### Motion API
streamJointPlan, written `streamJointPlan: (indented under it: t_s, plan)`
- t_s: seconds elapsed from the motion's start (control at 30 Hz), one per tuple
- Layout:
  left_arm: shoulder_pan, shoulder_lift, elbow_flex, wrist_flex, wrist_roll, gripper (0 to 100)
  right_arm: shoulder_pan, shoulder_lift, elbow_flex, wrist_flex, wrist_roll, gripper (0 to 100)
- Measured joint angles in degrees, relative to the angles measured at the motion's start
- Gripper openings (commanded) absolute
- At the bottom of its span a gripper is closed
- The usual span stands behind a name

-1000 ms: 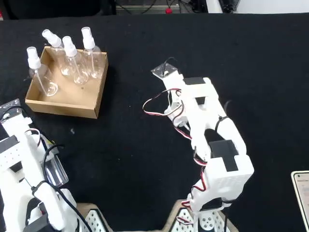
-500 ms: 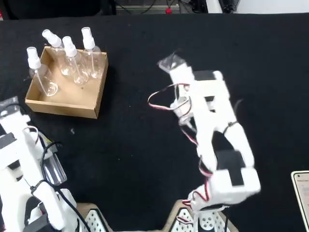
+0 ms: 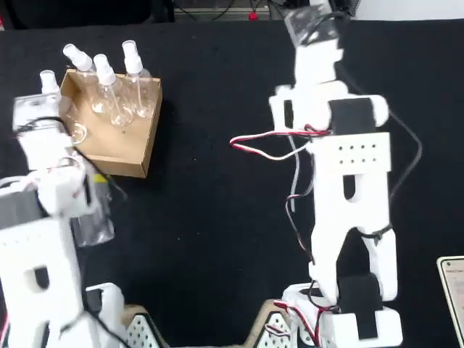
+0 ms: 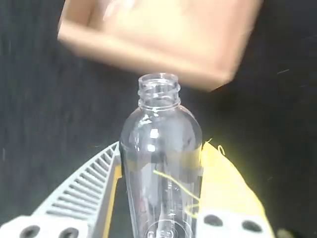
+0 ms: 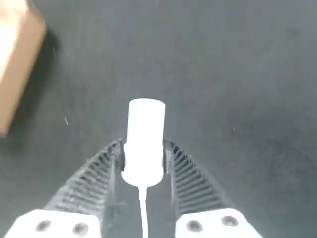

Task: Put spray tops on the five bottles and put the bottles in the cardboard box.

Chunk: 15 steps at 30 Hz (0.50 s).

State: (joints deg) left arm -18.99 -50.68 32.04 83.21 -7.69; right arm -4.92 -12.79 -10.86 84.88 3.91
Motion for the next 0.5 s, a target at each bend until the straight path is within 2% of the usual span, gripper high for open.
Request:
streamJointPlan:
  t_s: [0.13, 0.33, 0.5]
  plan:
    - [8.97, -9.85, 4.84, -5.98, 0.00, 16, 0.00, 0.00, -7.82, 1.41, -7.30, 1.5]
    - [19.43, -21.63, 19.43, -19.52, 0.26, 16, 0.09, 0.00, -14.95, 1.67, -18.37, 1.7]
    - [25.14, -33.58, 30.42, -30.42, 1.93, 16, 0.09, 0.00, -19.69, 1.67, -22.59, 1.7]
